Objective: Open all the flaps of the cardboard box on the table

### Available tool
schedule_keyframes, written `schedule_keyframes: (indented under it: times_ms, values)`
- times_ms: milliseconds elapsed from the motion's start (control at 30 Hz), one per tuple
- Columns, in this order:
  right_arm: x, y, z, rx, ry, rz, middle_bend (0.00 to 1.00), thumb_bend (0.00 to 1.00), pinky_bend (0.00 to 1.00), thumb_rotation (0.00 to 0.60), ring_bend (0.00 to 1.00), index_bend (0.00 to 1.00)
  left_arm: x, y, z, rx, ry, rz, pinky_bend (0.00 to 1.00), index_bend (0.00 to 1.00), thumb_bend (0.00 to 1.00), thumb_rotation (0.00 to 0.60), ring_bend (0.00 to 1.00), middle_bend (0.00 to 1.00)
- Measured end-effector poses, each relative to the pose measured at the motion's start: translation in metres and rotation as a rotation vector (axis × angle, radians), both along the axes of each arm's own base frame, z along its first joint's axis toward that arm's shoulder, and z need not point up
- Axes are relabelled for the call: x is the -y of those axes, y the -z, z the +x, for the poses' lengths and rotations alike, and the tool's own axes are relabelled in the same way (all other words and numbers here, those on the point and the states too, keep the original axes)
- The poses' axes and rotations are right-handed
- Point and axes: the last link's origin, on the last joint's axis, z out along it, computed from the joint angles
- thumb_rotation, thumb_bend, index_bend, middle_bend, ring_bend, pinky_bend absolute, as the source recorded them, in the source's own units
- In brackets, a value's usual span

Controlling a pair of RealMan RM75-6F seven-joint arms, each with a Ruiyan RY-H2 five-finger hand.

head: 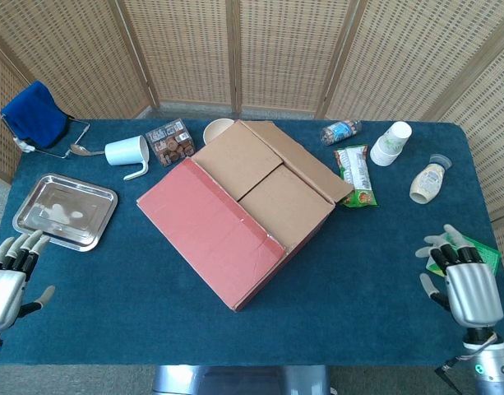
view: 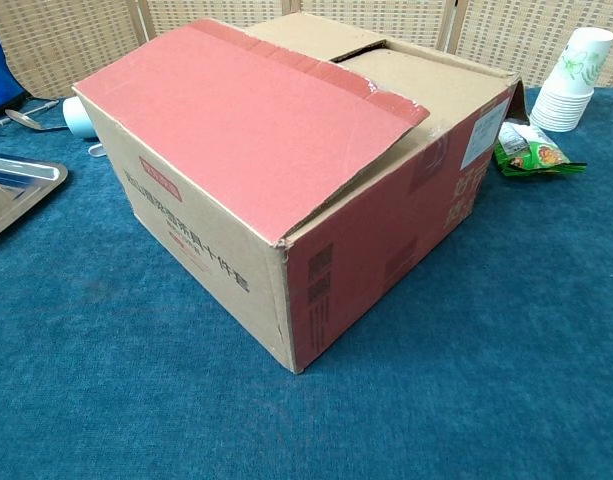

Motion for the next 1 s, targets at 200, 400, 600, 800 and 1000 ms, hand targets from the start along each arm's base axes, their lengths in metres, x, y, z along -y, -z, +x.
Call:
schedule_keyframes:
  times_ms: [200, 400, 600, 800, 1000]
  values:
    - [-0.006, -0.001, -0.005, 0.004, 0.045, 0.023, 0.14, 0.20, 0.16, 0.600, 0.00, 0.18, -0.002, -0.004, 0.001, 0.008, 0.005, 0.003, 0.00, 0.00, 0.04, 0.600, 0.00, 0.00]
    - [-0.008, -0.003, -0.007, 0.026, 0.049, 0.014, 0.13, 0.20, 0.16, 0.600, 0.00, 0.18, -0.008, -0.012, 0.008, 0.042, 0.024, 0.008, 0.00, 0.00, 0.04, 0.600, 0.00, 0.00]
    - [-0.010, -0.005, -0.008, 0.038, 0.047, 0.004, 0.13, 0.20, 0.16, 0.600, 0.00, 0.18, -0.021, -0.019, 0.017, 0.046, 0.051, -0.017, 0.00, 0.00, 0.04, 0.600, 0.00, 0.00]
    - [-0.010, -0.007, -0.008, 0.046, 0.045, -0.007, 0.13, 0.20, 0.15, 0.600, 0.00, 0.18, -0.035, -0.025, 0.033, 0.058, 0.062, -0.096, 0.00, 0.00, 0.04, 0.600, 0.00, 0.00]
    - [-0.011, -0.007, -0.007, 0.050, 0.037, -0.004, 0.13, 0.20, 0.16, 0.600, 0.00, 0.18, -0.066, -0.038, 0.069, 0.120, 0.086, -0.212, 0.00, 0.00, 0.04, 0.600, 0.00, 0.00]
